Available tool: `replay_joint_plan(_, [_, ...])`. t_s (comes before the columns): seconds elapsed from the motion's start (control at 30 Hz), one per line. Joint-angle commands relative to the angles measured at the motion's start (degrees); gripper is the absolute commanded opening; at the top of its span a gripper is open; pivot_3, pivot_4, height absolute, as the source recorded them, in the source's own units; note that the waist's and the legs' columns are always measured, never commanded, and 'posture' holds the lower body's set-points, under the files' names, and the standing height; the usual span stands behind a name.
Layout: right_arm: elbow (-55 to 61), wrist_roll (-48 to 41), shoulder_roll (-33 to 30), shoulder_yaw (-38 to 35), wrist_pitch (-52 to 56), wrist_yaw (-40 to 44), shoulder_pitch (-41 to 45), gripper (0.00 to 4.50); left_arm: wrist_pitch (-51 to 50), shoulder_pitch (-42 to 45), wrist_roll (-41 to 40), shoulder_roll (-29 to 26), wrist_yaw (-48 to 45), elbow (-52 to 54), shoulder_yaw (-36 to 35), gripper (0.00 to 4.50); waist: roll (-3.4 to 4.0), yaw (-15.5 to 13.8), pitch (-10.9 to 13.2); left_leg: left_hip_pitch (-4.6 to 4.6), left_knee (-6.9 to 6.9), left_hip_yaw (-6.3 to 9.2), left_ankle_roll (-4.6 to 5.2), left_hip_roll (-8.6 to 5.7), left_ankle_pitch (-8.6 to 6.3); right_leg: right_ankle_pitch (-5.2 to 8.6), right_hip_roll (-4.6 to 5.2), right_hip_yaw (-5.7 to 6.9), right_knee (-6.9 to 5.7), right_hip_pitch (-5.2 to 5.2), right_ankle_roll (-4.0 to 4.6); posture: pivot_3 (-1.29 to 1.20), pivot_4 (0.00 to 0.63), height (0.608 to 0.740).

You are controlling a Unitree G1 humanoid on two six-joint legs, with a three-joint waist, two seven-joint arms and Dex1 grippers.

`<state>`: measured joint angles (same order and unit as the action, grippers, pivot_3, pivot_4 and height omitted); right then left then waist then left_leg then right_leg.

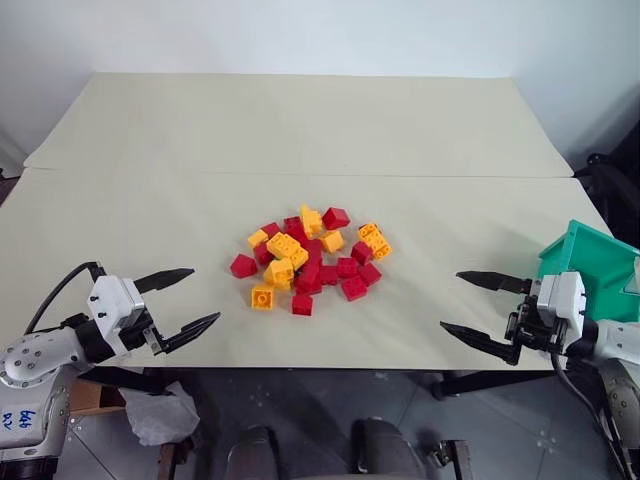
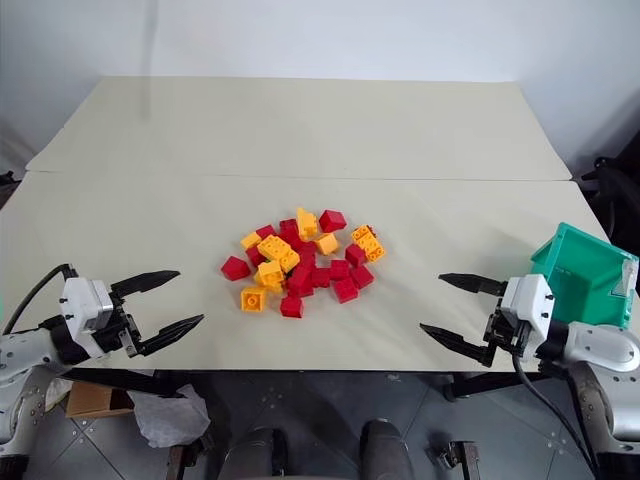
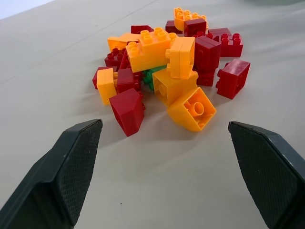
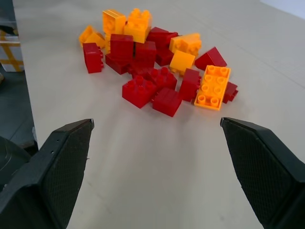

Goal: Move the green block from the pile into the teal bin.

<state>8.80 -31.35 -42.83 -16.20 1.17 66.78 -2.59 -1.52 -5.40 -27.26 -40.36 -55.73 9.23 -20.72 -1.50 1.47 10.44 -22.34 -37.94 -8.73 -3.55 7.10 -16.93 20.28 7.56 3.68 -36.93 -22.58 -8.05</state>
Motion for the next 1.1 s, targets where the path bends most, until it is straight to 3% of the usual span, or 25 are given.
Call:
replay_joint_plan(0.03, [0.29, -0.14, 0.46, -0.33, -0.80, -0.33, 0.89, 4.46, -1.56, -0.83, -2.00, 0.32, 0.89, 3.31, -0.74, 4.50, 0.00, -0.02, 0.00, 0.00, 0.00, 0.00, 0.00, 0.00, 0.00, 0.00, 0.00, 0.00, 0.00, 0.00, 0.00, 0.00, 0.150, 0.740])
replay_joint_plan(0.33, [7.16, -3.36, 4.28, 2.30, 4.03, -5.40, 5.32, 4.46, -3.54, -2.07, -5.81, 2.96, 1.61, -1.22, -5.02, 4.50, 0.01, 0.11, 0.00, 0.02, -0.03, -0.01, 0.00, 0.02, 0.00, 0.00, -0.01, -0.01, -0.06, -0.02, 0.00, 0.00, 0.150, 0.740])
replay_joint_plan(0.6, [11.52, -4.46, 3.74, 4.10, 6.82, -5.78, 8.27, 4.46, -0.02, -8.82, -4.60, 4.18, 0.77, -8.77, -10.20, 4.50, 0.00, 0.03, 0.00, 0.01, -0.02, -0.01, 0.04, 0.03, -0.03, 0.00, 0.00, 0.00, -0.02, -0.02, 0.00, 0.00, 0.150, 0.740])
replay_joint_plan(0.83, [9.80, -2.83, 2.50, 4.08, 5.27, -2.63, 6.38, 4.50, -2.65, -8.49, -8.77, 4.74, -0.09, -3.59, -9.13, 2.34, -0.03, -0.78, -0.02, -0.01, -0.03, -0.01, 0.09, 0.01, -0.10, 0.00, 0.02, 0.00, 0.03, 0.01, 0.01, 0.00, 0.150, 0.740])
replay_joint_plan(1.07, [7.71, -2.11, 1.98, 0.13, 3.95, -2.88, 3.02, 4.50, -10.17, -2.12, -10.77, -1.28, -6.43, 8.57, 1.16, 0.15, -0.04, -1.40, -0.02, 0.00, -0.06, -0.03, 0.08, 0.01, -0.10, 0.00, 0.01, 0.00, 0.00, 0.02, 0.01, 0.00, 0.150, 0.740])
replay_joint_plan(1.1, [7.30, -1.72, 2.15, -0.22, 3.48, -3.12, 2.47, 4.50, -10.96, -0.34, -10.56, -2.23, -7.46, 9.32, 3.18, 0.03, -0.03, -1.42, -0.02, 0.00, -0.05, -0.03, 0.08, 0.02, -0.10, 0.00, -0.01, 0.00, 0.02, 0.01, 0.00, 0.00, 0.150, 0.740])
